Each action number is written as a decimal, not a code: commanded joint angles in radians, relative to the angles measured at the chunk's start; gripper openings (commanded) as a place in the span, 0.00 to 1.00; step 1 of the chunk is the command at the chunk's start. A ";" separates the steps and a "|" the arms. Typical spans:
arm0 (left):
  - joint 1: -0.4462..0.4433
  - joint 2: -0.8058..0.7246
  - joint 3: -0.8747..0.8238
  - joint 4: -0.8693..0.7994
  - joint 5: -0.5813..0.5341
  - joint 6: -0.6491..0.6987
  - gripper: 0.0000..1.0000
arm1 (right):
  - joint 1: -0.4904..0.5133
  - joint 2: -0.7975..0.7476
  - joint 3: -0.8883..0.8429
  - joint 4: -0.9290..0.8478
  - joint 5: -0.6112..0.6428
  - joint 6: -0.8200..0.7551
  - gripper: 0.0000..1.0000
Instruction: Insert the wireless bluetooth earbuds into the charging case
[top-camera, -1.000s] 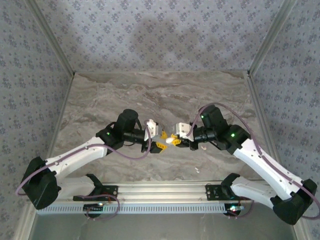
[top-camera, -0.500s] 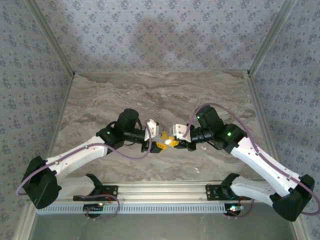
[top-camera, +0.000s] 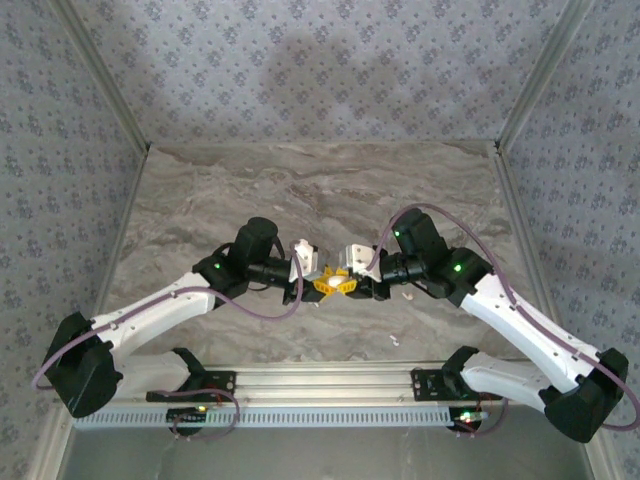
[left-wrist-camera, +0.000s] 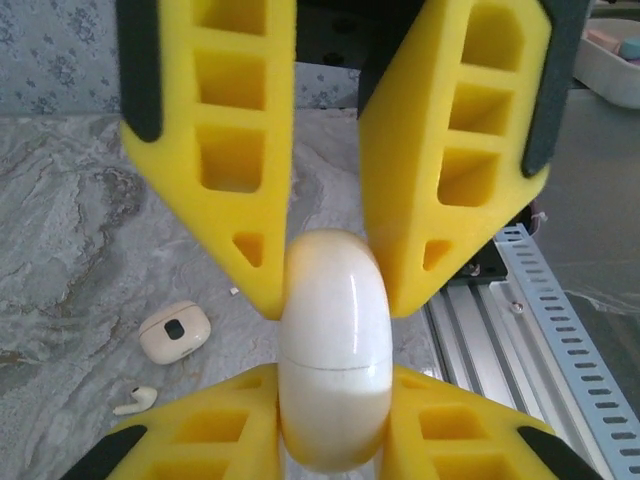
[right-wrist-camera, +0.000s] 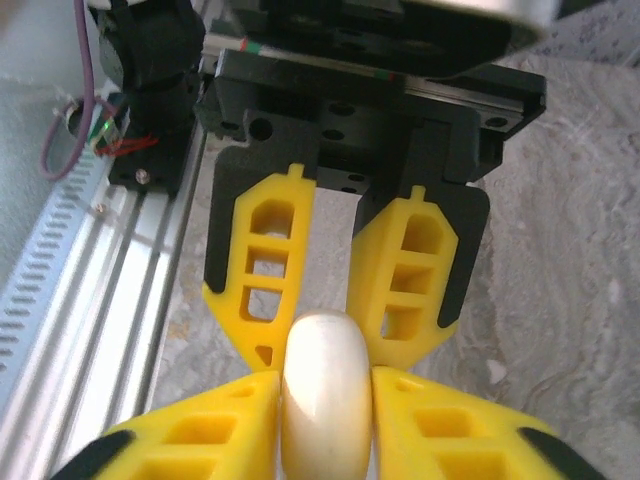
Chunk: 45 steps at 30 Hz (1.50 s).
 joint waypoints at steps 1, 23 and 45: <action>-0.006 -0.019 0.025 -0.009 0.014 0.013 0.25 | -0.008 -0.008 -0.020 0.035 0.007 0.032 0.48; -0.005 -0.021 -0.008 0.023 -0.019 0.007 0.23 | -0.210 -0.029 -0.088 0.228 -0.123 0.157 0.56; 0.225 -0.173 -0.489 0.646 -0.297 -0.405 0.21 | -0.128 0.253 0.079 -0.055 0.156 0.628 0.57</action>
